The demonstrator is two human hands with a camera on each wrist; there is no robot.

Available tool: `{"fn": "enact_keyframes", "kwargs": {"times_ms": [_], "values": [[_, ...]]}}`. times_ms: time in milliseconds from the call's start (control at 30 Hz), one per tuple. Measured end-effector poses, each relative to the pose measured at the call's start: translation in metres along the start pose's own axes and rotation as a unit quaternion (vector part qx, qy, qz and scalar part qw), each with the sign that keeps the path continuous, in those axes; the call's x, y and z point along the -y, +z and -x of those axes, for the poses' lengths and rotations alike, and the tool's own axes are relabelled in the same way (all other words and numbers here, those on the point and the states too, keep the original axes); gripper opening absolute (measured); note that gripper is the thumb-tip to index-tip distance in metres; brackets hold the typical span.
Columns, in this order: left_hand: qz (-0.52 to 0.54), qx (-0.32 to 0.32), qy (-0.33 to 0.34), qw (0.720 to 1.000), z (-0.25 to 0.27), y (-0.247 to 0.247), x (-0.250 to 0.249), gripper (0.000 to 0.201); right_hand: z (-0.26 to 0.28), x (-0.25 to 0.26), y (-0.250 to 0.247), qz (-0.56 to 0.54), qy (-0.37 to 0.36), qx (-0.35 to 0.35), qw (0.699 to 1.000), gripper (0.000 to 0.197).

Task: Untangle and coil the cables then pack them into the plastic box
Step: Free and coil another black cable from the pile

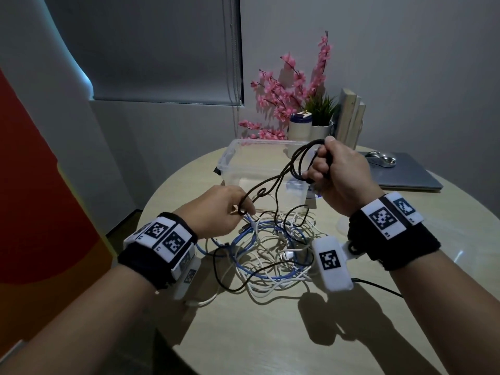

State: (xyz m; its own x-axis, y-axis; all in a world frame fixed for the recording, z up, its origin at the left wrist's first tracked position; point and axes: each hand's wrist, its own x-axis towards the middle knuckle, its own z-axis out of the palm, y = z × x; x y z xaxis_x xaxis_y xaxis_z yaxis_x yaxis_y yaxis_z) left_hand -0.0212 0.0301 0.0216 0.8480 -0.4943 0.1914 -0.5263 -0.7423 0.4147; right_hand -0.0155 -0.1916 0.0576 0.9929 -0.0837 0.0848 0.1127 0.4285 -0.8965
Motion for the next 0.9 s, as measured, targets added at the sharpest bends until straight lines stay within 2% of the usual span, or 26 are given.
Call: {"fn": "enact_keyframes", "kwargs": {"times_ms": [67,133,167,267,367,433,533,600,633,733,800,900], "values": [[0.051,0.014,-0.060,0.997,0.002,0.001,0.001,0.005,0.001,0.001,-0.001,0.003,-0.006,-0.008,1.000,0.034],[0.085,0.005,-0.085,0.993,0.003,0.003,0.002,0.013,0.000,0.001,-0.004,0.013,-0.012,-0.010,1.000,0.033],[0.137,-0.001,-0.088,0.987,0.002,0.002,0.001,0.012,-0.001,0.001,-0.005,0.025,-0.015,-0.006,1.000,0.033],[0.352,-0.022,-0.059,0.934,0.003,-0.002,-0.002,0.008,-0.001,-0.002,-0.005,0.083,-0.013,0.020,0.996,0.034],[0.484,-0.061,-0.014,0.873,0.002,-0.008,-0.008,0.013,0.002,-0.007,-0.005,0.156,0.006,0.048,0.986,0.035],[0.505,-0.101,-0.005,0.857,0.000,-0.011,-0.015,0.009,0.006,-0.009,-0.004,0.193,0.026,0.075,0.978,0.035],[0.467,-0.168,-0.016,0.868,-0.002,-0.014,-0.017,0.015,0.012,-0.010,-0.004,0.226,0.058,0.112,0.966,0.037],[0.461,-0.173,-0.020,0.870,-0.002,-0.014,-0.018,0.016,0.014,-0.010,-0.005,0.241,0.068,0.124,0.960,0.038],[0.479,-0.169,-0.027,0.861,-0.002,-0.014,-0.019,0.017,0.014,-0.010,-0.005,0.240,0.071,0.128,0.960,0.039],[0.543,-0.178,-0.081,0.817,-0.004,-0.012,-0.021,0.009,0.013,-0.007,-0.005,0.232,0.065,0.133,0.962,0.039],[0.536,-0.188,-0.124,0.813,-0.007,-0.008,-0.019,0.003,0.012,-0.006,-0.004,0.225,0.054,0.131,0.964,0.039],[0.506,-0.178,-0.197,0.820,-0.008,-0.001,-0.014,0.021,0.009,-0.004,-0.004,0.199,0.036,0.121,0.972,0.038]]}}
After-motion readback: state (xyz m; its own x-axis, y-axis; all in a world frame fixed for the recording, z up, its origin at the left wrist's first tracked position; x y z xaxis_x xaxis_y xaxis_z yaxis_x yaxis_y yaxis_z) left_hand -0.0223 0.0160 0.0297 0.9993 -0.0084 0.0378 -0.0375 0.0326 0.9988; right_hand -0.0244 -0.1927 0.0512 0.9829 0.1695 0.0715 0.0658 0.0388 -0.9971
